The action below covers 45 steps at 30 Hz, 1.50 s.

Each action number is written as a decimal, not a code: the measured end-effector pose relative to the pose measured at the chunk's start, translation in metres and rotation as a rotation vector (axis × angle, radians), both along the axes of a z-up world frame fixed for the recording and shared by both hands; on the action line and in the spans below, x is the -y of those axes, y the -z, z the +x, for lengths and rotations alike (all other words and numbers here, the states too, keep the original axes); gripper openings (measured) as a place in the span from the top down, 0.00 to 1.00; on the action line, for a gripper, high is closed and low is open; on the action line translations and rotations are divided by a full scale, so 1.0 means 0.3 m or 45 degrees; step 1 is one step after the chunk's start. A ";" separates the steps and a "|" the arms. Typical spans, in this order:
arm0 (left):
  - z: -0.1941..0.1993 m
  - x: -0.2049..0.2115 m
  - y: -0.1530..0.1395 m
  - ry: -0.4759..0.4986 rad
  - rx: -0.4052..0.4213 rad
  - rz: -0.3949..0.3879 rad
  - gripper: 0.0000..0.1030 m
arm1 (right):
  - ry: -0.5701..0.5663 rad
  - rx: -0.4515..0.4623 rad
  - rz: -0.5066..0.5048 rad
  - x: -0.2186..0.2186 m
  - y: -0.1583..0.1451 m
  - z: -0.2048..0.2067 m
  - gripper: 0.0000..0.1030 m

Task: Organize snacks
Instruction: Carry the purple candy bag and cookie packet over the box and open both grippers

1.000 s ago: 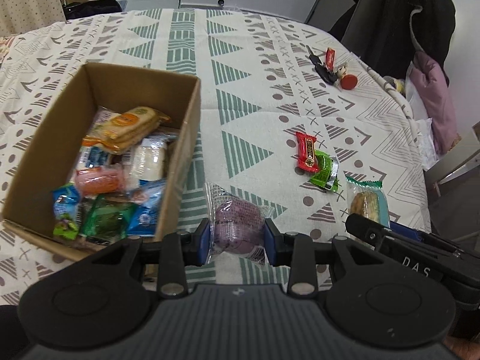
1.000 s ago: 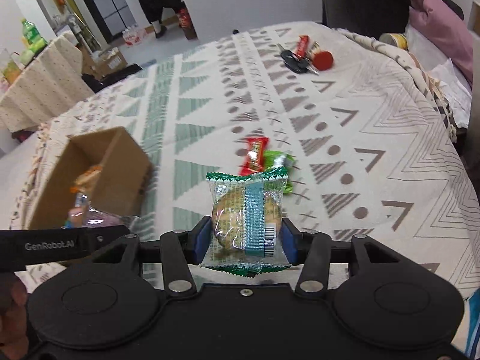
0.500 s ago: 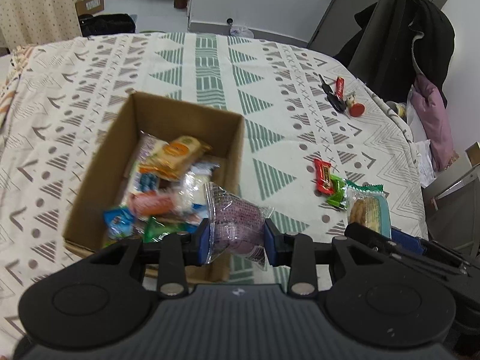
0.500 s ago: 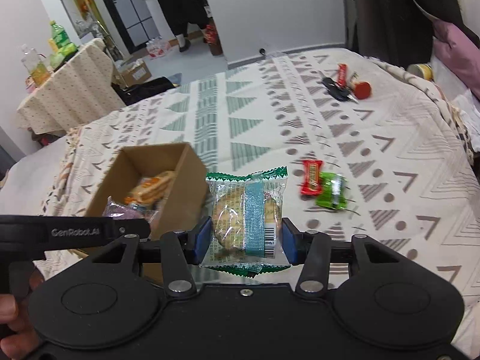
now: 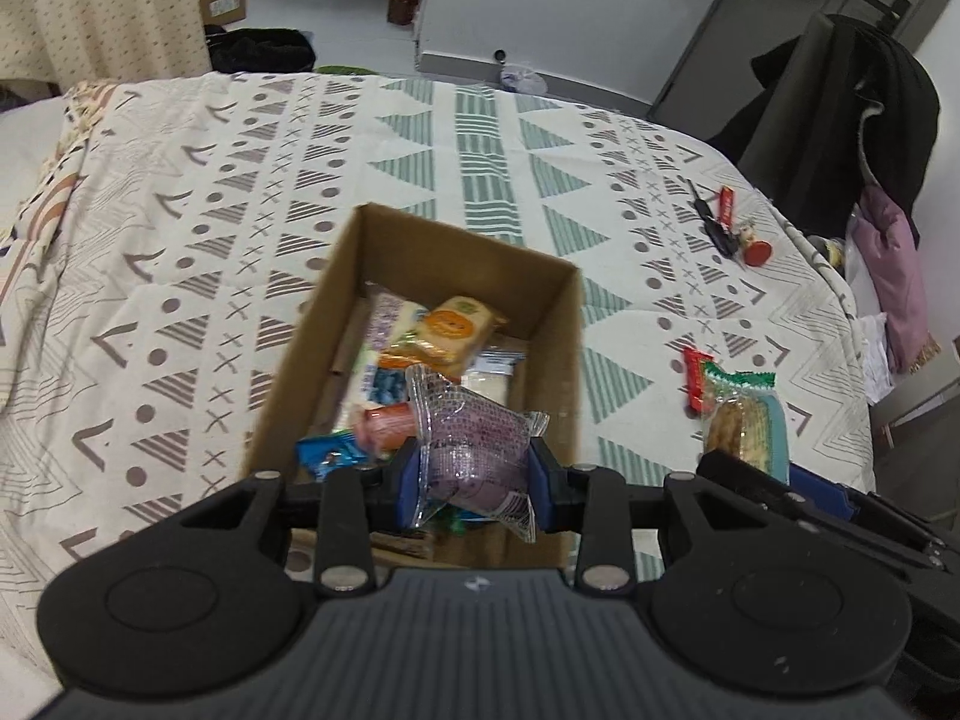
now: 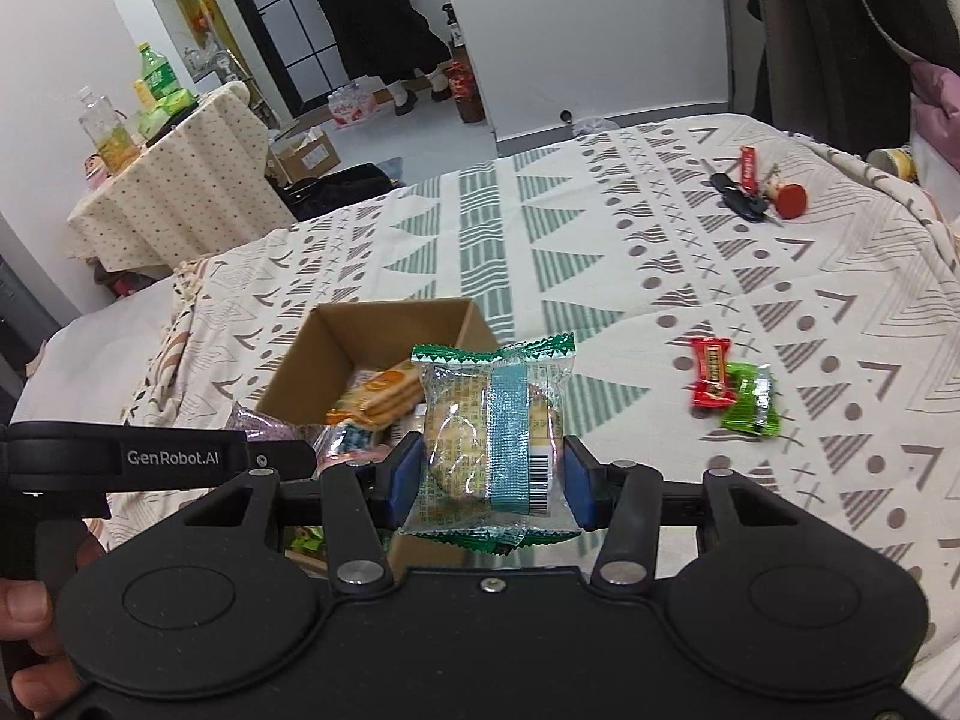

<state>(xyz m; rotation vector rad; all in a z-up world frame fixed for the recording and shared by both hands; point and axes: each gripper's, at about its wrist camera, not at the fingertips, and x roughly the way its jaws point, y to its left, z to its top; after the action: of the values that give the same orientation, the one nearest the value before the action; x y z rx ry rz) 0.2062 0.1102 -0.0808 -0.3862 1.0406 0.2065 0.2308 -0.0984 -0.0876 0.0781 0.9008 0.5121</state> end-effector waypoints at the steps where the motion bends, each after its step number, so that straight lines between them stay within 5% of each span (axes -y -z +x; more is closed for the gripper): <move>1: -0.002 -0.013 0.005 -0.010 -0.004 -0.005 0.66 | -0.003 -0.001 0.001 -0.009 0.001 0.000 0.54; 13: 0.027 -0.092 0.074 -0.056 -0.070 -0.029 0.63 | -0.034 -0.017 0.014 -0.103 0.010 0.021 0.54; 28: -0.014 -0.252 0.049 -0.180 -0.114 -0.052 0.57 | -0.110 -0.102 0.055 -0.213 0.025 0.062 0.54; 33: -0.041 -0.290 0.012 -0.215 -0.095 -0.037 0.38 | -0.155 -0.163 0.094 -0.259 0.029 0.086 0.54; 37: -0.050 -0.310 0.006 -0.247 -0.097 -0.045 0.34 | -0.190 -0.193 0.109 -0.290 0.026 0.103 0.53; 41: -0.037 -0.288 0.005 -0.234 -0.102 -0.036 0.27 | -0.147 -0.201 0.119 -0.254 0.015 0.116 0.34; 45: -0.004 -0.231 0.015 -0.186 -0.110 -0.042 0.21 | -0.087 -0.209 0.118 -0.169 0.017 0.124 0.32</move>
<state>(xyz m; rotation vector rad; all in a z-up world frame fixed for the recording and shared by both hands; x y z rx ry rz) 0.2050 0.1794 -0.0852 -0.4875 1.1024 0.3395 0.2681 -0.0477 -0.0928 0.1761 1.0426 0.6180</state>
